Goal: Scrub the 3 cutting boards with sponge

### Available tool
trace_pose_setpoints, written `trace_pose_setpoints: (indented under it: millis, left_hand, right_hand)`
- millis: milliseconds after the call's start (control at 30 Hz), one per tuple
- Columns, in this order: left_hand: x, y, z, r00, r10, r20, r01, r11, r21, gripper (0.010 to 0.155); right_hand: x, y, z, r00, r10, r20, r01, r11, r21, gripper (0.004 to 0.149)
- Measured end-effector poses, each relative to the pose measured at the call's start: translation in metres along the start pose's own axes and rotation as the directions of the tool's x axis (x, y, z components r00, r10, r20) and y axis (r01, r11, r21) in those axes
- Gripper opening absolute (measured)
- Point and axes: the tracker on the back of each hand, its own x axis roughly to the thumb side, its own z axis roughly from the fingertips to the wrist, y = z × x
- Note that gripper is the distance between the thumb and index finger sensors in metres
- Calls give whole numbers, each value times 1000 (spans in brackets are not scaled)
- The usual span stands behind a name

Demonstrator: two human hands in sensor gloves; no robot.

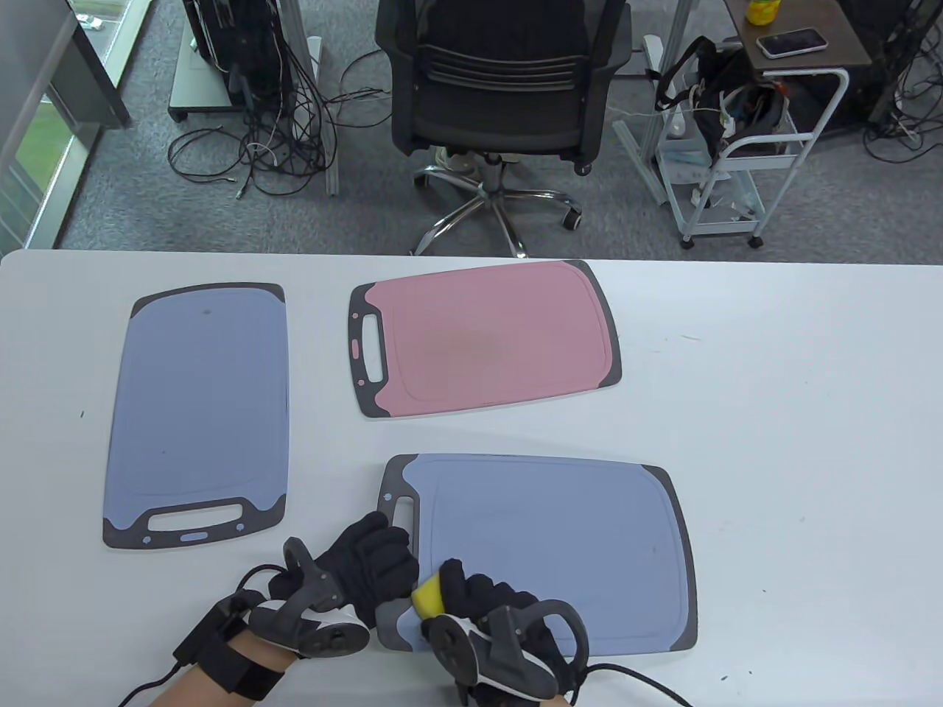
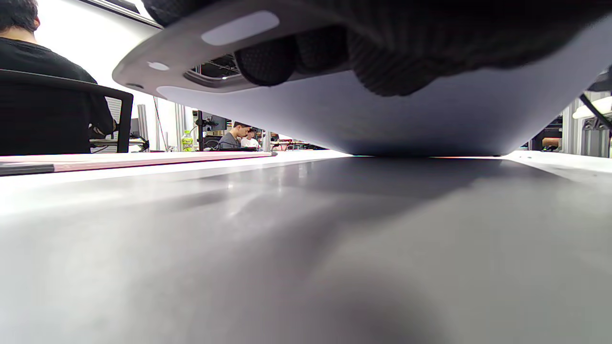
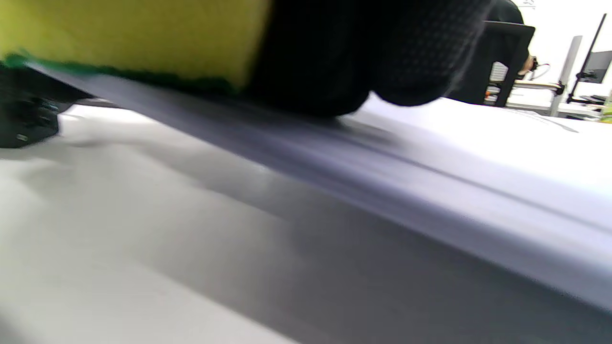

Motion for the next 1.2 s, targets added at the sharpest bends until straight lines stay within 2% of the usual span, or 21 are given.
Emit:
trace_pose_setpoints:
  millis: [100, 133, 167, 200, 267, 300, 333, 367, 400, 433, 533, 567, 600, 700, 767, 833, 900, 967, 1100, 1133, 1200]
  left_hand:
    - [0, 0, 0, 1000, -4, 0, 4, 1000, -4, 44]
    - [1, 0, -1, 1000, -6, 1, 6, 1000, -7, 44]
    - [1, 0, -1, 1000, -7, 1, 7, 1000, -9, 44]
    - [1, 0, -1, 1000, -10, 1, 10, 1000, -13, 44]
    - [1, 0, -1, 1000, -11, 0, 11, 1000, -16, 45]
    - [1, 0, -1, 1000, -11, -1, 11, 1000, -19, 44]
    - [1, 0, -1, 1000, -12, -2, 12, 1000, -21, 44]
    - [0, 0, -2, 1000, -10, -6, 10, 1000, -24, 44]
    - [-1, 0, -1, 1000, -4, -10, 4, 1000, -26, 44]
    - [-2, 0, -2, 1000, 4, -17, -5, 1000, -26, 43]
    - [-1, 0, -2, 1000, -2, -17, 1, 999, -34, 43]
    - [-1, 0, -3, 1000, -3, -17, 3, 999, -40, 43]
    - [-1, -1, -3, 1000, -7, -18, 6, 999, -45, 43]
    - [-2, -1, -5, 999, -8, -32, 6, 999, -52, 42]
    - [-4, 0, -4, 999, -8, -43, 6, 999, -46, 41]
    - [-5, 0, -4, 998, -11, -56, 8, 999, -50, 41]
    - [-5, -1, -5, 998, -14, -55, 11, 999, -53, 41]
    - [-5, -1, -6, 998, -16, -58, 13, 998, -62, 41]
    - [-5, -1, -7, 998, -16, -64, 12, 998, -68, 41]
    - [-5, -1, -7, 998, -14, -65, 10, 998, -68, 41]
    - [-6, -1, -7, 998, -11, -68, 6, 997, -71, 41]
  right_hand:
    - [-69, 11, 11, 972, -3, -237, 20, 997, 69, 76]
    - [-105, 17, 21, 935, -15, -353, 47, 995, 83, 75]
    - [-123, 20, 27, 911, -20, -412, 62, 994, 88, 75]
    - [-161, 27, 43, 848, -42, -529, 103, 991, 87, 75]
    - [-195, 33, 61, 749, -65, -659, 151, 986, 74, 75]
    - [-200, 35, 67, 732, -122, -671, 208, 977, 49, 75]
    - [-198, 35, 66, 743, -168, -648, 237, 971, 20, 75]
    - [-188, 32, 61, 746, -144, -650, 195, 981, 7, 76]
    - [-178, 30, 56, 785, -73, -615, 133, 990, 52, 76]
    - [-158, 23, 45, 865, -13, -502, 75, 992, 103, 76]
    - [-92, 11, 22, 952, -116, -285, 138, 989, 57, 78]
    - [-55, 6, 12, 982, -104, -158, 110, 993, 33, 78]
    - [-23, 1, 6, 996, -69, -50, 70, 997, 17, 79]
    - [48, -11, -3, 993, -45, 110, 46, 999, -9, 80]
    - [71, -14, -5, 993, -11, 116, 15, 999, -36, 81]
    - [68, -13, -5, 988, 76, 132, -71, 997, -41, 82]
    - [53, -8, 0, 993, 40, 112, -31, 996, -81, 82]
    - [30, -3, 9, 995, 65, 74, -59, 995, -74, 81]
    - [-51, 8, 32, 990, 86, -110, -85, 996, 10, 80]
    - [-60, 10, 35, 988, 81, -133, -80, 997, 18, 81]
    - [-117, 19, 51, 960, 54, -275, -41, 998, 54, 80]
